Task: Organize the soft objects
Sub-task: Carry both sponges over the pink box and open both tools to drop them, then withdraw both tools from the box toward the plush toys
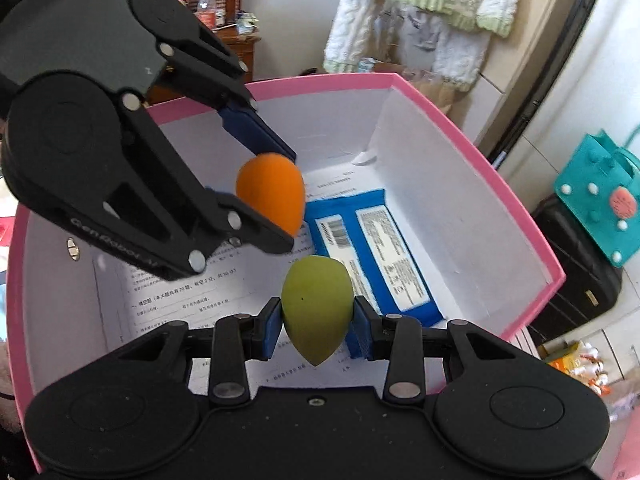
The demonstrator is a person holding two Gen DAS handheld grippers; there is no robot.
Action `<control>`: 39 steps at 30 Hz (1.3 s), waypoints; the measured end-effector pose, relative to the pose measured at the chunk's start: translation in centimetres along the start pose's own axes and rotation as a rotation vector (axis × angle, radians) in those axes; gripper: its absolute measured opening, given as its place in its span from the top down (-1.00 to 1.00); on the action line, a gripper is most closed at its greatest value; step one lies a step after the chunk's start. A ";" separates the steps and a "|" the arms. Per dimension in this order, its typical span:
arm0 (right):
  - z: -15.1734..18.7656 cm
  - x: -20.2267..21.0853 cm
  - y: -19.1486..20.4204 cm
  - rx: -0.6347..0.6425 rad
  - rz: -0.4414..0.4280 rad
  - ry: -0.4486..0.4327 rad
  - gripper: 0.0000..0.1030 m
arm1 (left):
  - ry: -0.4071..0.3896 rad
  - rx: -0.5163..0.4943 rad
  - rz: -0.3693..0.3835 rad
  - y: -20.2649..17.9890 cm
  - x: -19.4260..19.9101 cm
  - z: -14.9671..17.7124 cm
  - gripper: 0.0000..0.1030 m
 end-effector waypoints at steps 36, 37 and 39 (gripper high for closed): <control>8.4 17.7 2.8 -0.307 -0.006 -0.262 -0.11 | 0.002 0.131 0.000 -4.5 13.7 0.6 -0.36; 9.0 18.3 3.1 -0.303 0.003 -0.269 -0.12 | 0.000 0.130 0.003 -4.9 14.2 0.8 -0.37; 10.1 19.1 3.5 -0.302 0.017 -0.278 -0.14 | -0.011 0.123 0.008 -5.9 15.1 1.2 -0.38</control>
Point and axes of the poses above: each gripper's, at about its wrist camera, not at the fingertips, and x roughly against the way its jaws point, y to its left, z to its underside, the point moved 3 cm from there along -x, roughly the way its jaws point, and after that the axes turned 10 degrees about -x, right-handed, at the moved point
